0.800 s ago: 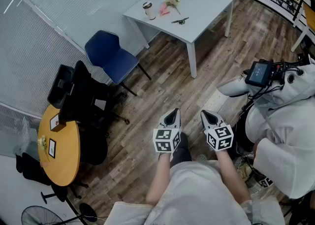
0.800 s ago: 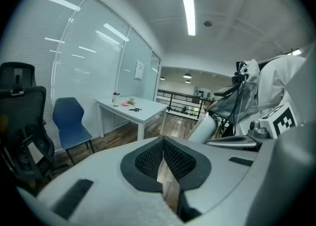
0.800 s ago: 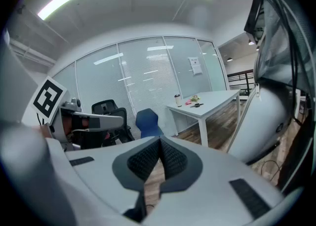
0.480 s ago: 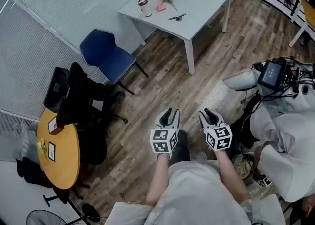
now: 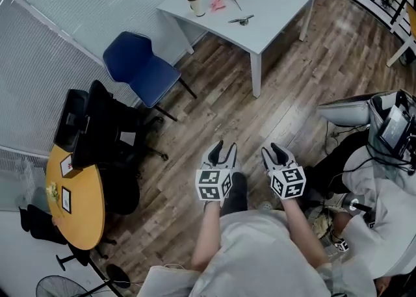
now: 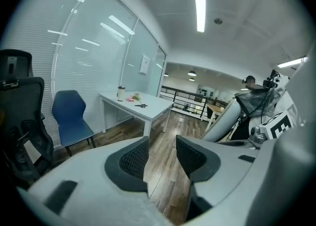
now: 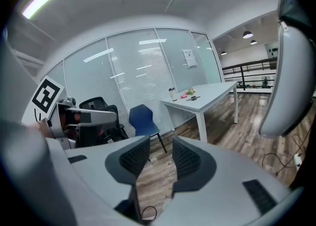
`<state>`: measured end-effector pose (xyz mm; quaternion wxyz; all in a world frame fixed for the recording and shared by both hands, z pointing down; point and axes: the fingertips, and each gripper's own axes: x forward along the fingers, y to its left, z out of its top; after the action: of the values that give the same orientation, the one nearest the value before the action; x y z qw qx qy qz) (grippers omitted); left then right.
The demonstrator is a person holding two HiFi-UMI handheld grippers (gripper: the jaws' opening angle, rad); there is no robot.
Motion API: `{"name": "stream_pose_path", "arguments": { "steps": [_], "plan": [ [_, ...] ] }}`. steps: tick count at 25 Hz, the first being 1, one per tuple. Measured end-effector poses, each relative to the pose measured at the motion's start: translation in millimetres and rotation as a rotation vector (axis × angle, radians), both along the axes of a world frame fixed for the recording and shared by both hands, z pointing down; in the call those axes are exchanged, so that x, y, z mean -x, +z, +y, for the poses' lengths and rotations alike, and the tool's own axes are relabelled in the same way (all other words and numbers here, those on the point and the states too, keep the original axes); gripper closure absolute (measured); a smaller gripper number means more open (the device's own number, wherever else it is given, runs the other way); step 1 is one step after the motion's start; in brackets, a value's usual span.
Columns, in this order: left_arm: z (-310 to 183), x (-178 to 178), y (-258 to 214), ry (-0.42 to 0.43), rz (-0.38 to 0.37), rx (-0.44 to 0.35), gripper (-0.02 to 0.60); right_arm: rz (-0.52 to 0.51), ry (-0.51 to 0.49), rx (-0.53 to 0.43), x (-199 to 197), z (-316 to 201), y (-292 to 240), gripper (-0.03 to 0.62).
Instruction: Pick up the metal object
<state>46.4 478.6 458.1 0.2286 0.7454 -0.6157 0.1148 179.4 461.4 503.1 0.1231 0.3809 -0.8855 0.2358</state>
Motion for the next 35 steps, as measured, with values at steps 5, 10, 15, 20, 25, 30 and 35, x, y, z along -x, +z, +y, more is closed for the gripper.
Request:
{"name": "stream_pose_path", "arguments": {
  "steps": [5,10,15,20,25,30,35],
  "plan": [
    [-30,30,3,0.007,-0.014,0.016,0.422,0.014,-0.014,0.030,29,-30,8,0.448],
    [-64,71,4,0.017,-0.016,0.024,0.422,0.022,-0.019,0.044,65,-66,11,0.439],
    [-106,112,7,0.022,0.000,0.030,0.422,0.031,-0.012,0.056,101,-100,14,0.439],
    [-153,145,6,0.046,0.019,0.012,0.422,0.040,0.020,0.058,130,-135,15,0.439],
    [-180,165,13,0.071,0.057,0.011,0.422,0.054,0.054,0.047,151,-153,14,0.439],
    [-194,174,22,0.092,0.071,0.032,0.422,0.076,0.085,0.054,153,-161,18,0.439],
    [-211,179,18,0.104,0.075,0.021,0.422,0.097,0.133,0.055,140,-177,23,0.439]
  ]
}}
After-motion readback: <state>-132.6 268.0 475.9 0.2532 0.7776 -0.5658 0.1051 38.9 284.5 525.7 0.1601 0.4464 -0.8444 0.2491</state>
